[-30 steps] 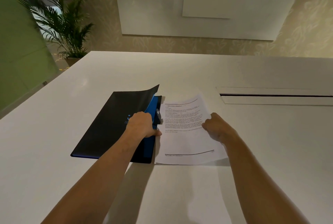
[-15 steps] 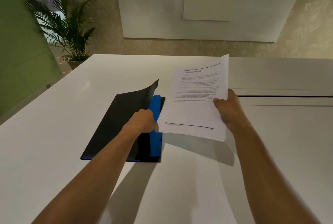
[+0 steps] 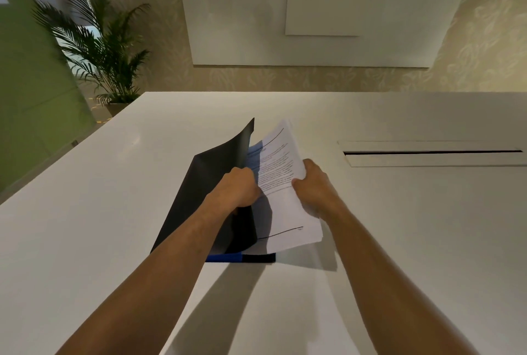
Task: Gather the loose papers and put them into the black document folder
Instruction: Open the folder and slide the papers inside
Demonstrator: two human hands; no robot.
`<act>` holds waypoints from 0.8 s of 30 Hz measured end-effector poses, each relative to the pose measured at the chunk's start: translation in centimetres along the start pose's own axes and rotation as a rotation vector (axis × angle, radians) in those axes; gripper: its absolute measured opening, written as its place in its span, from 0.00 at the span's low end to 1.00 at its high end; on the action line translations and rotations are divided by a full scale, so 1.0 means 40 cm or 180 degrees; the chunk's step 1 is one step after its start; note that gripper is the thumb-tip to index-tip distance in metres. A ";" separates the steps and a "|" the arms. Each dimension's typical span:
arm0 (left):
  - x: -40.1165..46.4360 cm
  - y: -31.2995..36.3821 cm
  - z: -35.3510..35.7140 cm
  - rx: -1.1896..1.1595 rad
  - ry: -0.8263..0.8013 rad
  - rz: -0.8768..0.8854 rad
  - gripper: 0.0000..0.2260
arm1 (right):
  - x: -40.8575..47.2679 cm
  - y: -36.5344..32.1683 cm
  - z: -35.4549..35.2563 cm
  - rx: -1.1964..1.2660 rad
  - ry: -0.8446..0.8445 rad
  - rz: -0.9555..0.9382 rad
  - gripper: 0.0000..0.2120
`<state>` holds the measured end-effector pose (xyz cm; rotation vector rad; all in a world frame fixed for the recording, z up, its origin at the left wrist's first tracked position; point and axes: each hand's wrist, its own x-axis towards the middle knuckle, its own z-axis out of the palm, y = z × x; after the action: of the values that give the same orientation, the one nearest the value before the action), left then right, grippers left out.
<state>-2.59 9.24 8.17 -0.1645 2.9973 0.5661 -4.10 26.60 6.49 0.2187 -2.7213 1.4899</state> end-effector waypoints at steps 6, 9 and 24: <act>-0.006 0.076 0.015 0.0006 0.0030 0.0010 0.08 | 0.031 -0.021 0.088 -0.0058 -0.0187 0.0159 0.11; -0.006 0.101 0.021 0.0056 0.0138 -0.0012 0.11 | 0.032 -0.010 0.126 -0.0173 -0.0437 0.0330 0.14; -0.007 0.119 0.068 -0.0311 -0.0017 0.0346 0.14 | -0.005 0.071 0.091 -0.1352 0.0349 -0.0138 0.17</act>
<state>-2.73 14.68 7.37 -0.0063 2.9887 0.7232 -4.16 25.08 2.12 0.1731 -2.8348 0.8529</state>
